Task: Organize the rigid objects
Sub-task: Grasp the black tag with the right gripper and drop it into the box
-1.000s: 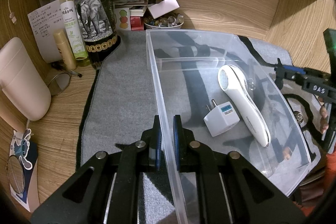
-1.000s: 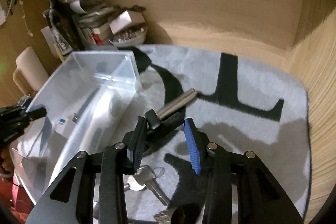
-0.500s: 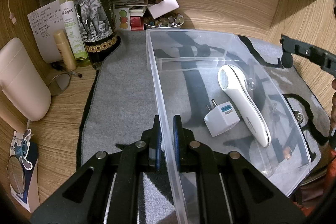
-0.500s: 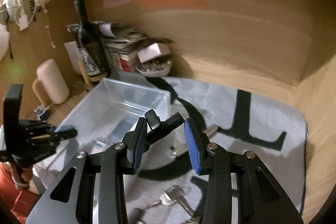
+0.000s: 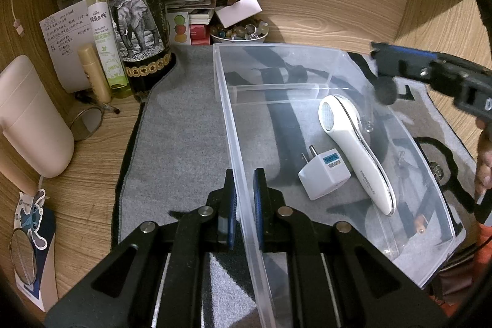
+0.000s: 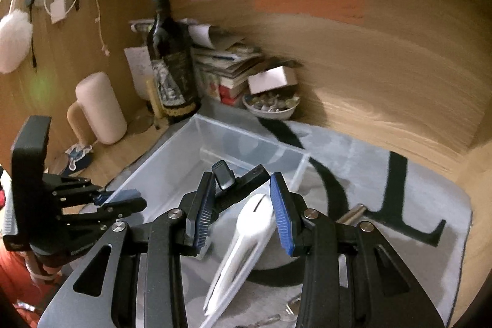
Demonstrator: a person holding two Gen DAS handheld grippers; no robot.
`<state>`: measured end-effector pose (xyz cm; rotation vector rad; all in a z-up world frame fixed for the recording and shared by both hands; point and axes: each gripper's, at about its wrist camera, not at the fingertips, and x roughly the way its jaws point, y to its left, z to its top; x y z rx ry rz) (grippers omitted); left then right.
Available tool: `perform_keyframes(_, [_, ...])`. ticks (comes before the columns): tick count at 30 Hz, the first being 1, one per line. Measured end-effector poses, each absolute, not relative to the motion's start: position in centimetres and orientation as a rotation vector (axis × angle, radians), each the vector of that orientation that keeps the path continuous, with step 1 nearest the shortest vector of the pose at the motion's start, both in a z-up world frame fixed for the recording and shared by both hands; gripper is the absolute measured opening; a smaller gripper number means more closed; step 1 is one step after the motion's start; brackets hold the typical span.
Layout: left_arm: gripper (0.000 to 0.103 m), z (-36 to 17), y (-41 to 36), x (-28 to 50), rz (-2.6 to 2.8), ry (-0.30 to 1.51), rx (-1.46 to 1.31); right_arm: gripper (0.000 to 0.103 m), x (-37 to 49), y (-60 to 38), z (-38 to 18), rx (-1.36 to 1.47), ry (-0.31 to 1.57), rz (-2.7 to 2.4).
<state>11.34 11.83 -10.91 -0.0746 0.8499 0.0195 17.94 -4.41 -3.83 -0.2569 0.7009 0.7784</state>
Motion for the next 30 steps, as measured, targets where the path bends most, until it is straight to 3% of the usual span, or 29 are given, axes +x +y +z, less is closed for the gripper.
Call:
perform_keyframes(22, [0.010, -10.8, 11.8, 11.5, 0.018, 0.848, -0.074, 0.035, 18.3, -1.1, -7.6, -0.394, 0.811, 0.801])
perform_keyframes(27, [0.010, -10.8, 11.8, 11.5, 0.018, 0.848, -0.074, 0.051, 17.8, -1.3, -7.0, -0.393, 0.783, 0.799])
perform_keyframes(30, [0.010, -10.8, 11.7, 11.5, 0.019, 0.849, -0.074, 0.052, 17.5, -1.5, -6.4, -0.397, 0.759, 0.800])
